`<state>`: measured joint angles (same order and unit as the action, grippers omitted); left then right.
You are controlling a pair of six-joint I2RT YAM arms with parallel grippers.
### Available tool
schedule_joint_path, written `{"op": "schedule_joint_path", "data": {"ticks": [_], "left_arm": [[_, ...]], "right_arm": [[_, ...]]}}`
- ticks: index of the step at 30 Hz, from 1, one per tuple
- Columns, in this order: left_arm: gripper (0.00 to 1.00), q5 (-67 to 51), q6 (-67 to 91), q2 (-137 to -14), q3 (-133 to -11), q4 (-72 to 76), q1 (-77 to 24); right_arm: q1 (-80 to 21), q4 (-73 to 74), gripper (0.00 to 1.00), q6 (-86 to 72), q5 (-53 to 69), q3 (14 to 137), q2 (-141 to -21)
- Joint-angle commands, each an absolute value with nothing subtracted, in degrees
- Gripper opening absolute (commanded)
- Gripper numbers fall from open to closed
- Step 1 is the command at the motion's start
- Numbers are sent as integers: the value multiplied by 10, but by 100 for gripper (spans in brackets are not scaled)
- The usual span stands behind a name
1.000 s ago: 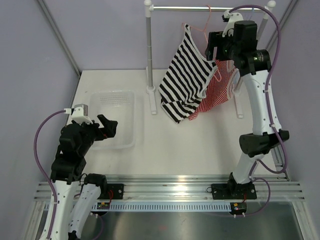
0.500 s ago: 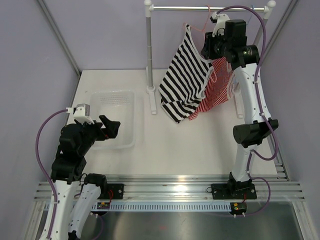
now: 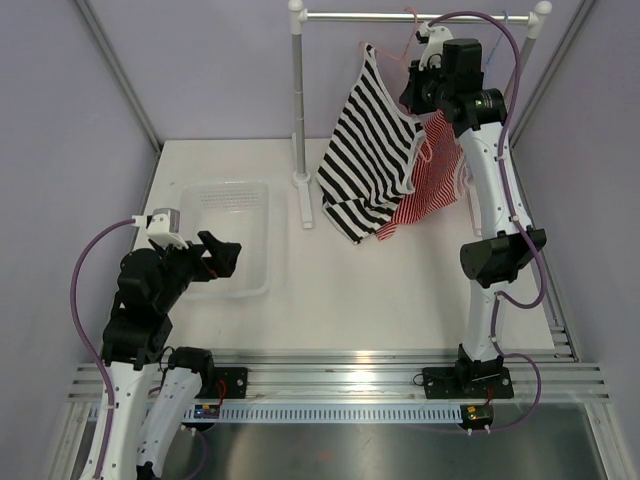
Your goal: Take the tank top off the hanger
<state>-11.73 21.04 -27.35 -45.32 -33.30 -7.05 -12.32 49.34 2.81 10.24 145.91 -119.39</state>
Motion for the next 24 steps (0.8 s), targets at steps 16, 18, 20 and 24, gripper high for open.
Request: {"op": "schedule_joint_path", "data": {"ticks": [16, 18, 20, 24], "left_arm": [[99, -126, 213, -266, -451, -311, -69], [99, -127, 212, -266, -451, -309, -69], [99, -130, 212, -268, -453, -308, -69], [99, -131, 209, -285, -460, -304, -69]], "right_arm": [[-126, 439, 0, -20, 109, 1410, -1057], [-126, 440, 0, -25, 107, 1370, -1035], [-125, 453, 0, -34, 114, 1348, -1006], [-126, 491, 0, -52, 156, 1274, -943]]}}
